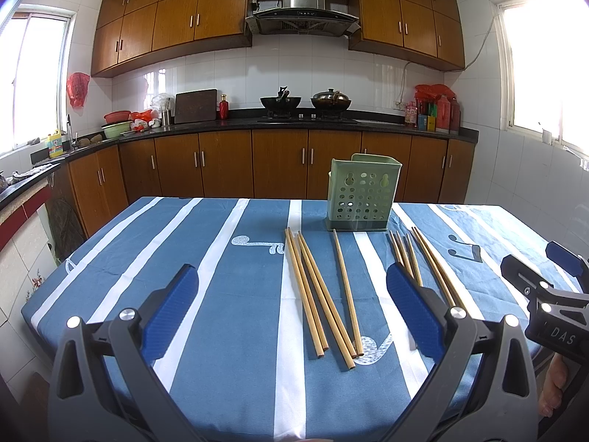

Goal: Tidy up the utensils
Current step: 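Grasp a wooden chopstick with the right tool while the left tool grasps another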

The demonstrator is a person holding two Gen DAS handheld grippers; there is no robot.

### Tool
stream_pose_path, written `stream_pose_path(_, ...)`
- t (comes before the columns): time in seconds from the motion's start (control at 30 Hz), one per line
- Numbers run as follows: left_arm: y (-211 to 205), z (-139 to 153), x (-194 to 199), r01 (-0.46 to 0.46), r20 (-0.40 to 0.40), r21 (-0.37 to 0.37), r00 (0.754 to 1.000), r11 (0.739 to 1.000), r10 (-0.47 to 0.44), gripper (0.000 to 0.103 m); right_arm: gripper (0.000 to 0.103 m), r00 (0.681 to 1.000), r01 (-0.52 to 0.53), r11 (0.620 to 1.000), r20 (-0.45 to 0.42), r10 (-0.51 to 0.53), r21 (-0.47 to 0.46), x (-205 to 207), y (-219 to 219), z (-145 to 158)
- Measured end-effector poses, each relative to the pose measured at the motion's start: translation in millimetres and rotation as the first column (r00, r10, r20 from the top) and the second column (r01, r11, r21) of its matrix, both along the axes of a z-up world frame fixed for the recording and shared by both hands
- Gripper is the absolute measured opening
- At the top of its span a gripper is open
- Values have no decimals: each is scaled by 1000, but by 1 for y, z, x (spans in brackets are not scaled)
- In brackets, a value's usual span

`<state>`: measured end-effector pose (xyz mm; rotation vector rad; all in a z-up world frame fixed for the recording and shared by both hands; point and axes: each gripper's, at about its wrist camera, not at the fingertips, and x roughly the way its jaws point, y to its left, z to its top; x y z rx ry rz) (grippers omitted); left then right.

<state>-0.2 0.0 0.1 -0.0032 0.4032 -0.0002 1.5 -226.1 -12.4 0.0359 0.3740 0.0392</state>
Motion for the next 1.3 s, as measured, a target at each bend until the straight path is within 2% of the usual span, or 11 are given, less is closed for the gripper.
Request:
stream_pose_path(0.33, 7, -2, 8, -12, -30, -6, 999, 1000, 11, 99, 101, 999, 12, 1000, -30, -12, 7, 5, -5, -5)
stream_pose_path(0.43, 12, -17, 17, -34, -66, -7, 997, 999, 33, 99, 101, 994, 46, 998, -99, -43, 32, 19, -15, -15)
stream_pose_path(0.57, 15, -29, 39, -76, -143, -7, 987, 997, 74, 99, 100, 970, 119, 991, -223, -101, 69, 43, -34, -35)
stream_pose_path(0.63, 21, -33, 48, -93, -180, -13, 980, 996, 89, 99, 91, 951, 152, 985, -284, -122, 84, 56, -44, -44)
stream_pose_path(0.7, 28, -38, 58, -107, -221, -23, 970, 994, 99, 99, 74, 933, 166, 983, -335, -129, 85, 69, -48, -51)
stream_pose_path(0.77, 33, -42, 66, -114, -251, -27, 962, 993, 104, 99, 62, 912, 171, 981, -391, -122, 93, 84, -52, -59)
stream_pose_path(0.93, 37, -52, 84, -100, -309, -23, 947, 995, 88, 98, 43, 881, 156, 983, -465, -93, 100, 111, -52, -74)
stream_pose_path(1.0, 35, -56, 90, -83, -329, -22, 942, 996, 71, 94, 37, 874, 144, 985, -479, -81, 95, 119, -50, -78)
stream_pose_path(1.13, 29, -64, 102, -44, -370, -37, 929, 998, 28, 76, 25, 853, 131, 989, -517, -76, 70, 128, -45, -90)
stream_pose_path(1.2, 24, -67, 107, -24, -385, -44, 923, 999, 6, 70, 14, 858, 137, 990, -505, -95, 47, 128, -45, -92)
stream_pose_path(1.3, 17, -74, 116, 12, -415, -50, 909, 999, -32, 59, 10, 858, 156, 986, -502, -108, 55, 129, -51, -92)
